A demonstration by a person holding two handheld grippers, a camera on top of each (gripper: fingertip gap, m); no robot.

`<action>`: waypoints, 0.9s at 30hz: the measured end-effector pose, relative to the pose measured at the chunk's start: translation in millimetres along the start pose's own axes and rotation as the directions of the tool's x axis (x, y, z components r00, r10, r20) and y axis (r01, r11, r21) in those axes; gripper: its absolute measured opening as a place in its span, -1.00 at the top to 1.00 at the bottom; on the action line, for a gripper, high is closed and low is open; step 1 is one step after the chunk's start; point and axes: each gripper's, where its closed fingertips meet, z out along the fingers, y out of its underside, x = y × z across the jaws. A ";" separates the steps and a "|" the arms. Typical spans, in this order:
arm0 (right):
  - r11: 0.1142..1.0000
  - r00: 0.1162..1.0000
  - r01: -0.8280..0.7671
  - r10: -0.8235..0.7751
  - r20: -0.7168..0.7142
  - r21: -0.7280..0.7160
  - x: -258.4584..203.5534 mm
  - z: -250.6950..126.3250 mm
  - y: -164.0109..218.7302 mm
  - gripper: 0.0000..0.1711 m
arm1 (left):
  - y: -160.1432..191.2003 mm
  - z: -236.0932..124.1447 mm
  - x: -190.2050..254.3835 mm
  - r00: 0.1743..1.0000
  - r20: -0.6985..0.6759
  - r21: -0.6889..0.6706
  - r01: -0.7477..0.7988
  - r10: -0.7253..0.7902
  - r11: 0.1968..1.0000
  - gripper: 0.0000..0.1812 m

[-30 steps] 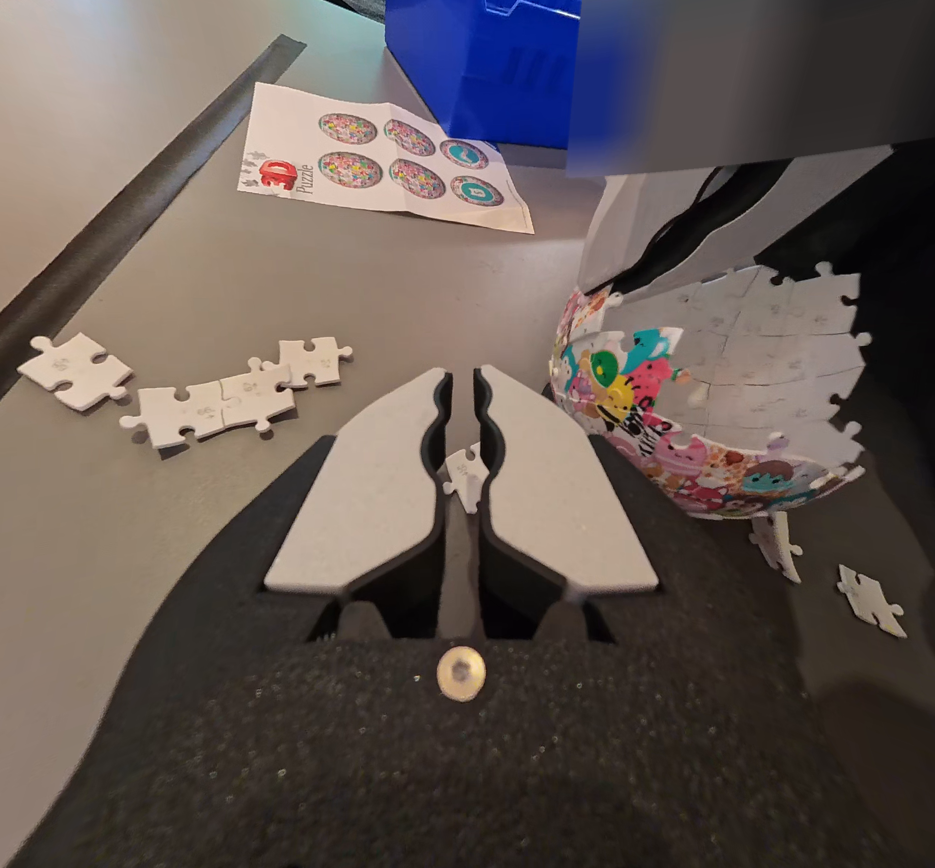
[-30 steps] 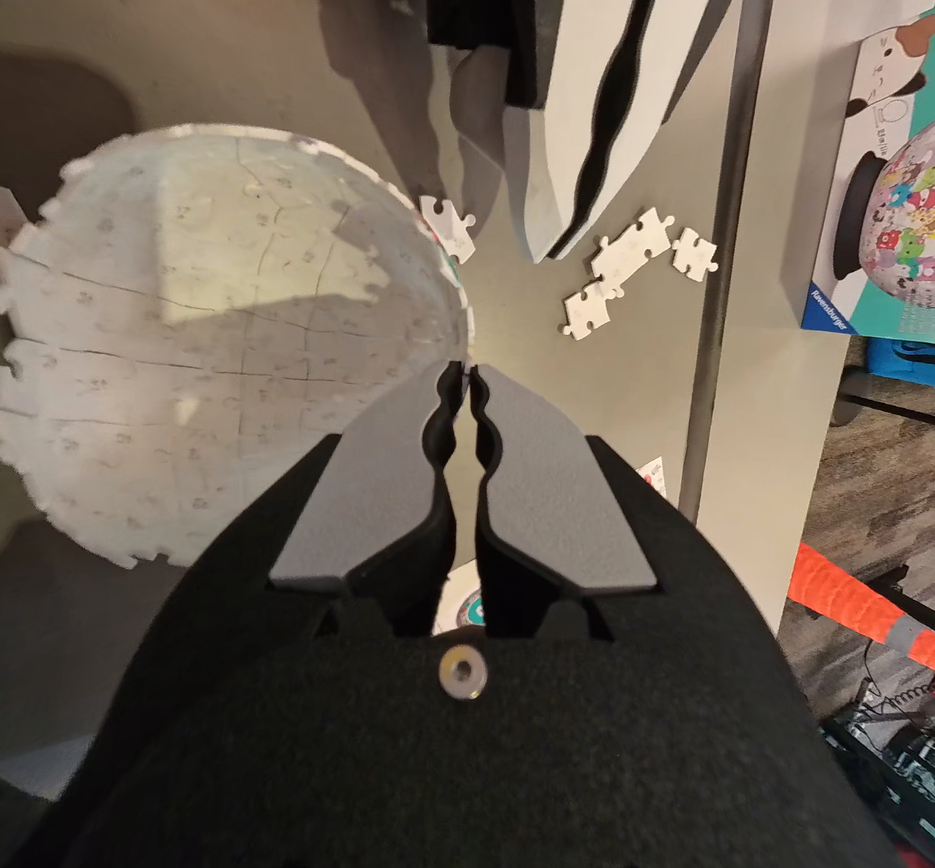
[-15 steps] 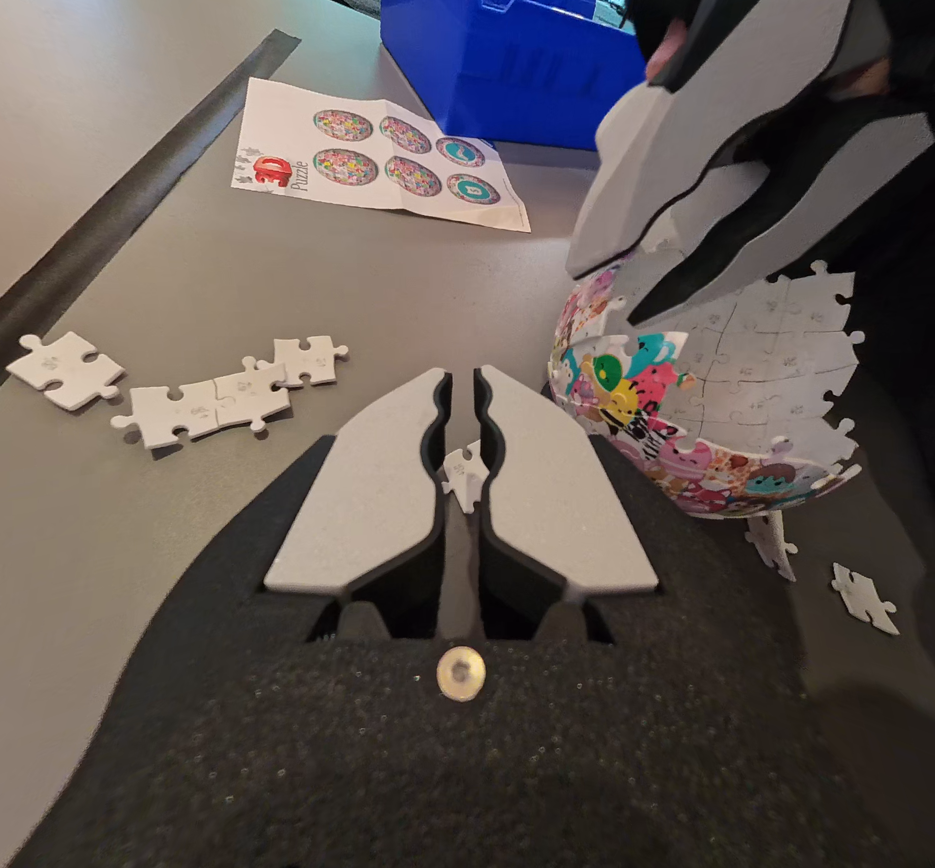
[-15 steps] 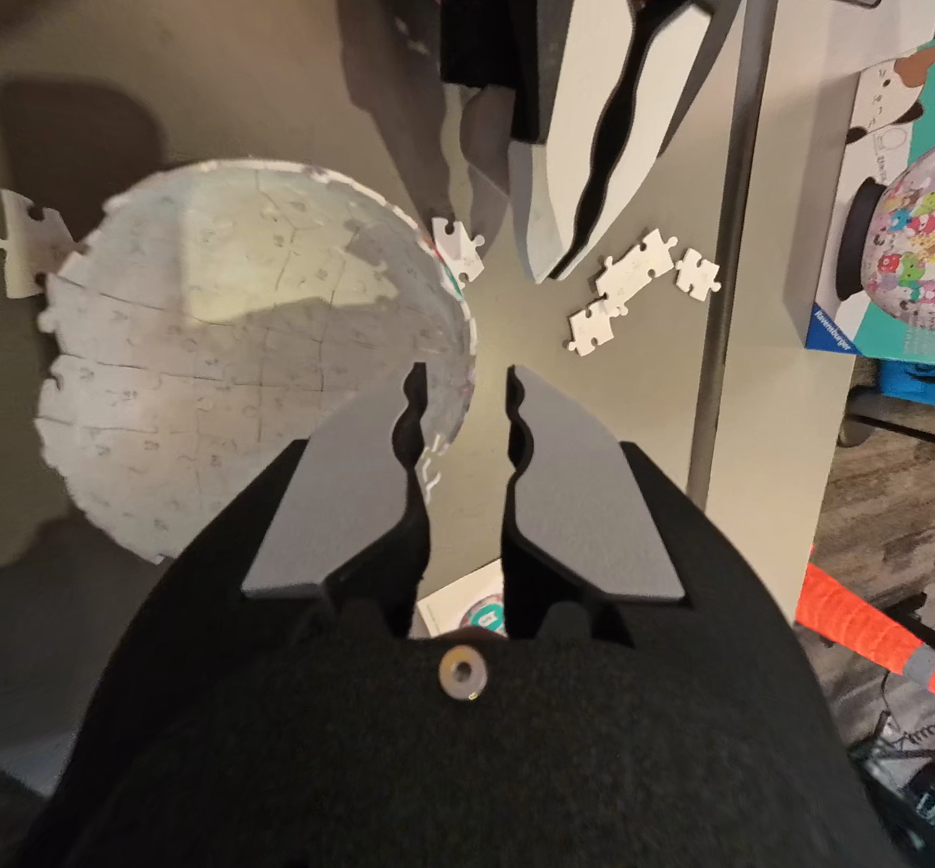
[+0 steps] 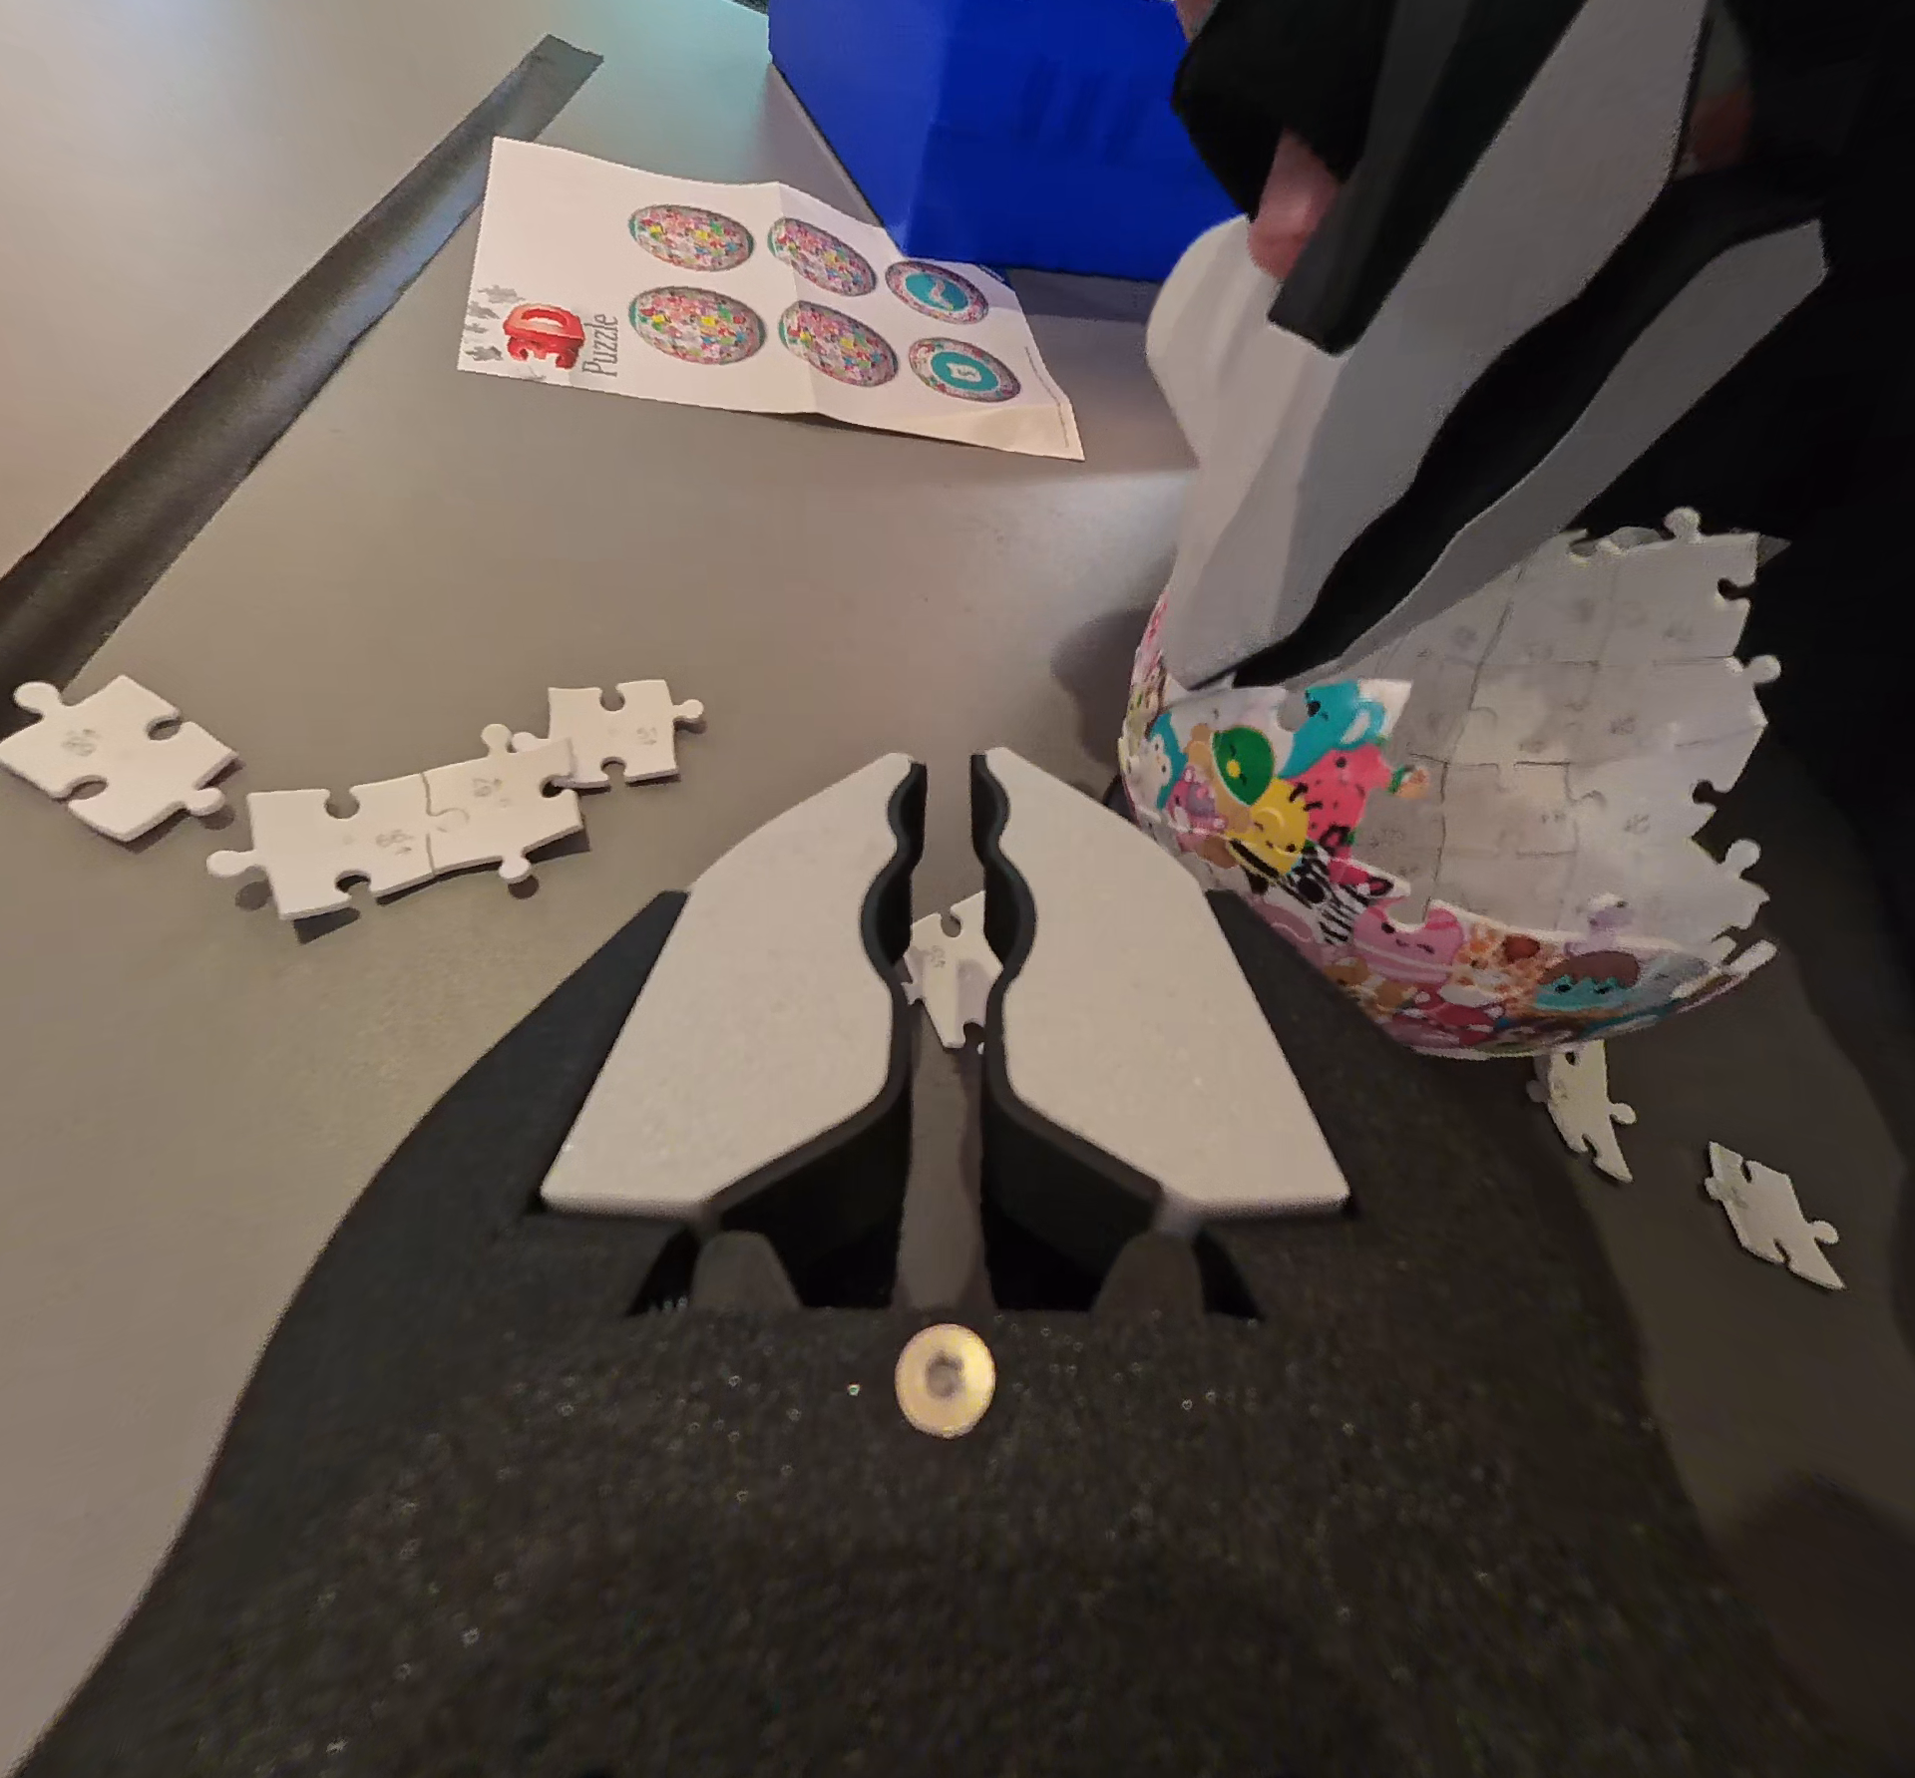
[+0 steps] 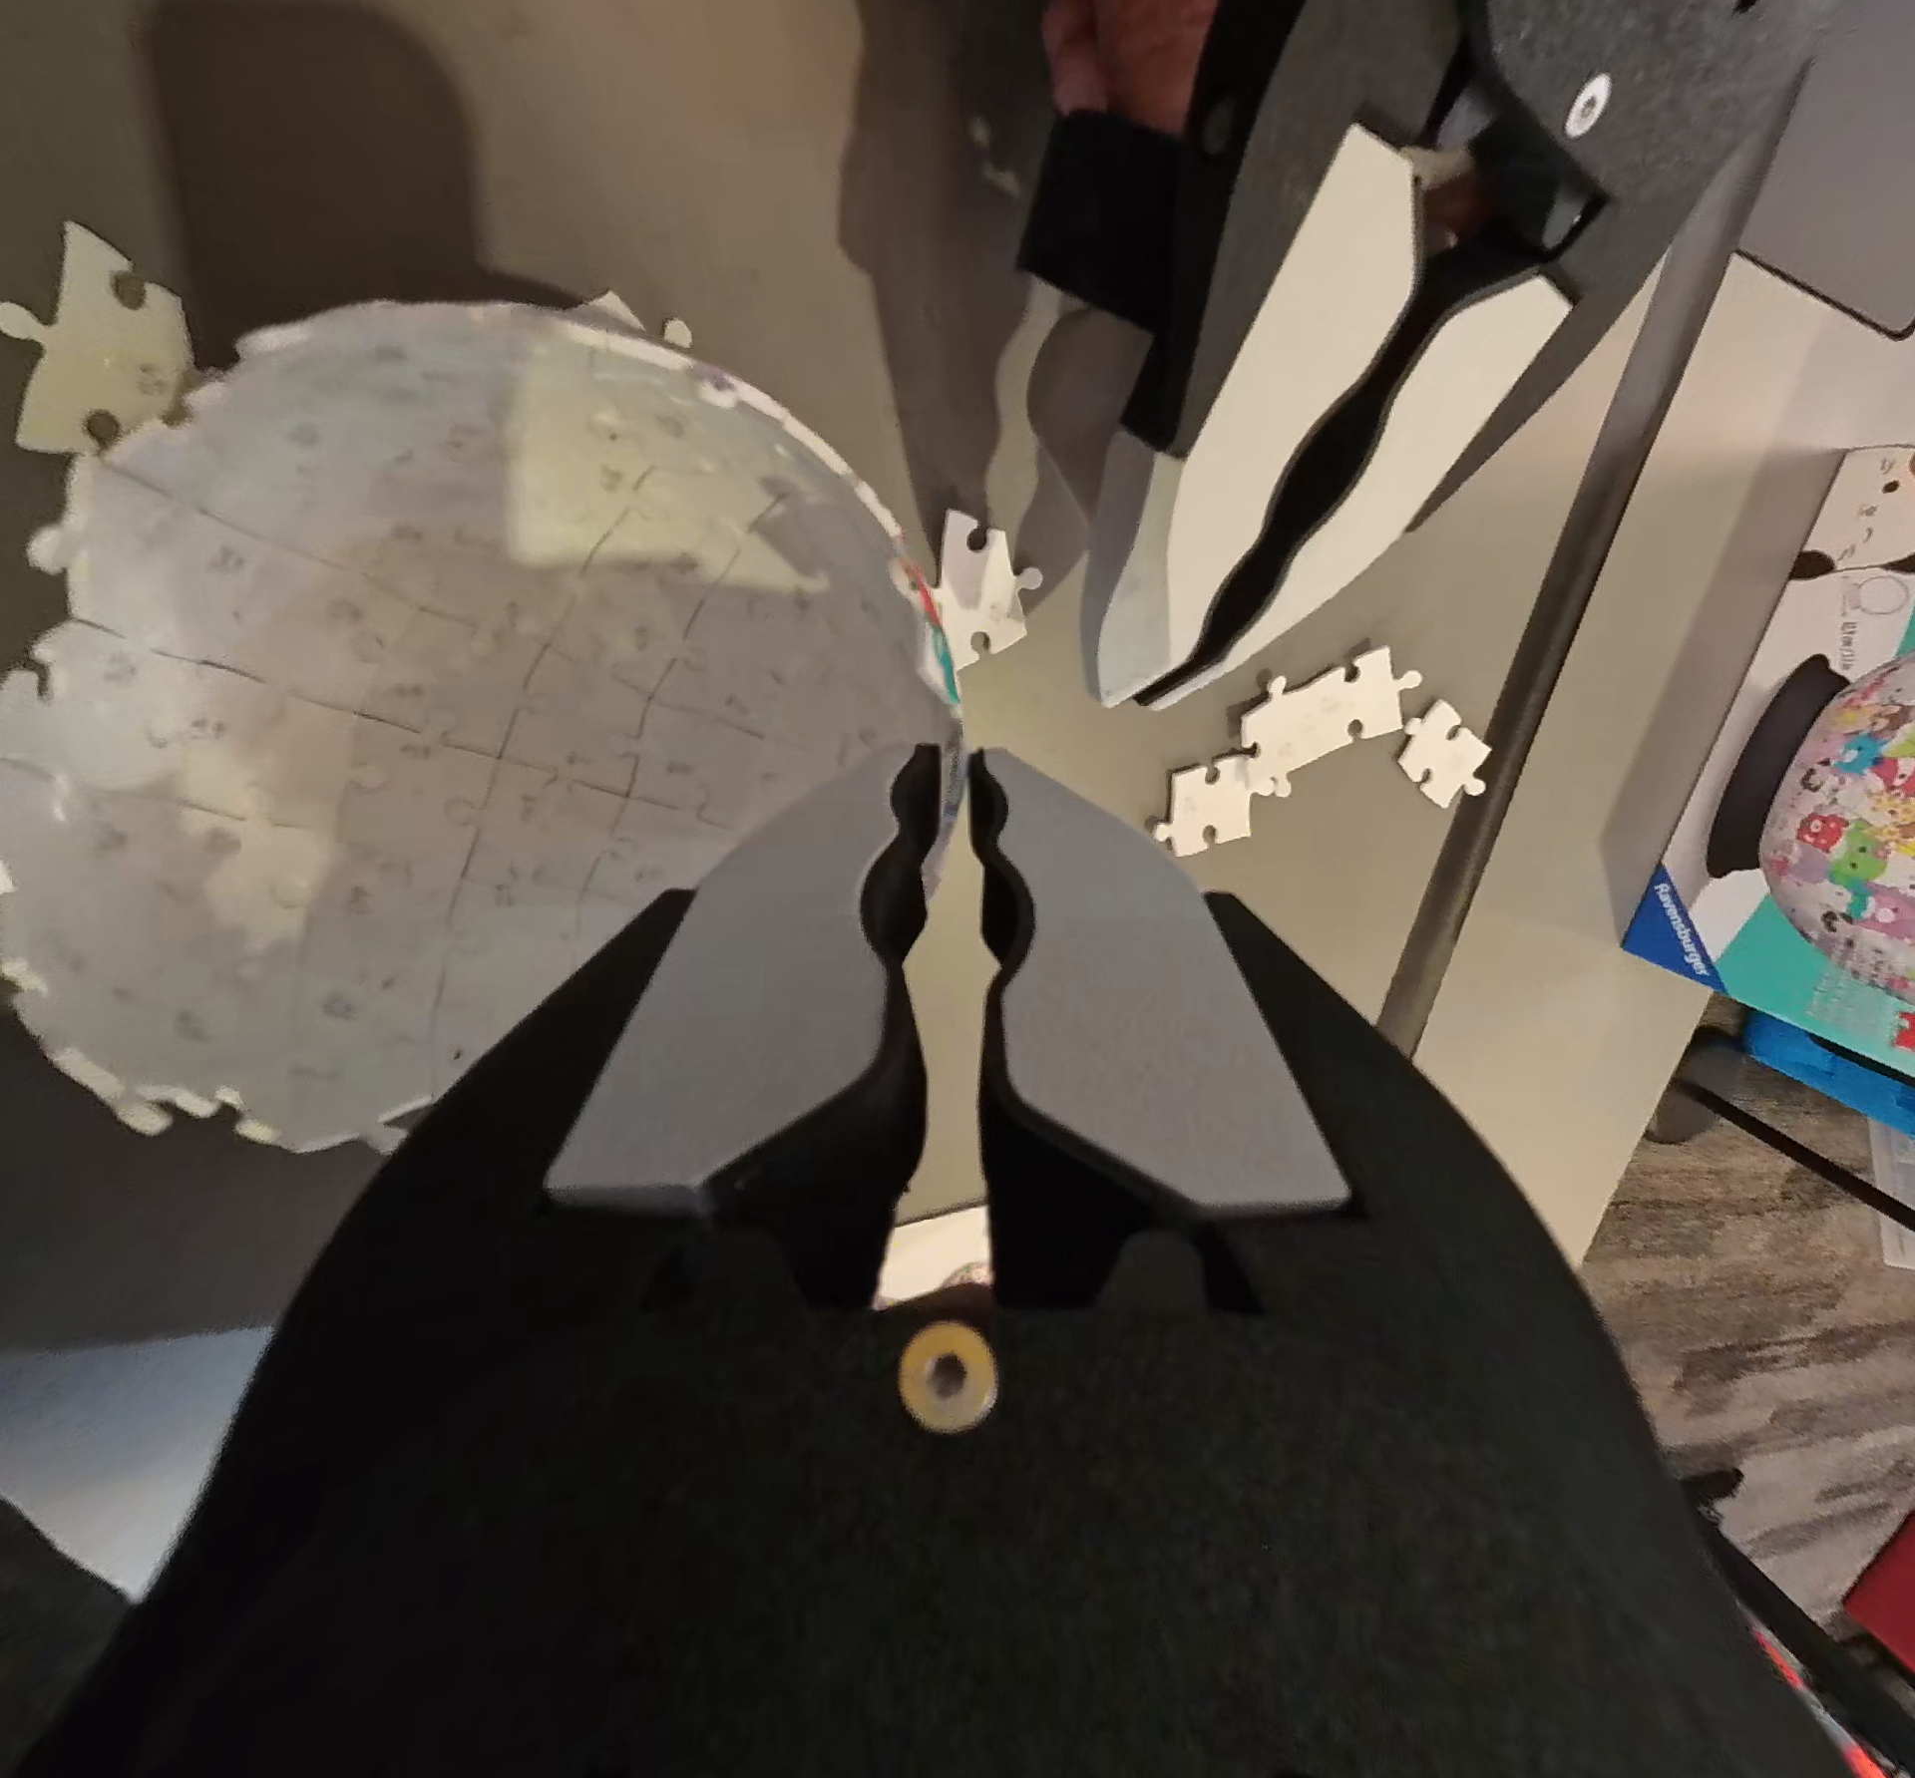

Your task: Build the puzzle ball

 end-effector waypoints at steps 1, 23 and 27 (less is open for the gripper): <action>1.000 1.000 0.005 -0.005 -0.009 -0.001 0.3 0.1 -0.2 0.96 | 0.1 0.1 -0.1 1.000 0.000 0.000 0.001 -0.001 1.000 0.91; 0.996 0.993 -0.093 0.094 -0.074 0.013 5.0 -19.8 6.9 0.73 | 2.2 2.3 2.2 1.000 -0.014 -0.016 0.001 -0.001 1.000 0.91; 0.987 0.983 -0.161 0.160 -0.084 -0.005 -0.1 -18.7 13.7 0.76 | 2.6 3.7 3.5 1.000 -0.029 -0.023 0.006 -0.007 1.000 0.90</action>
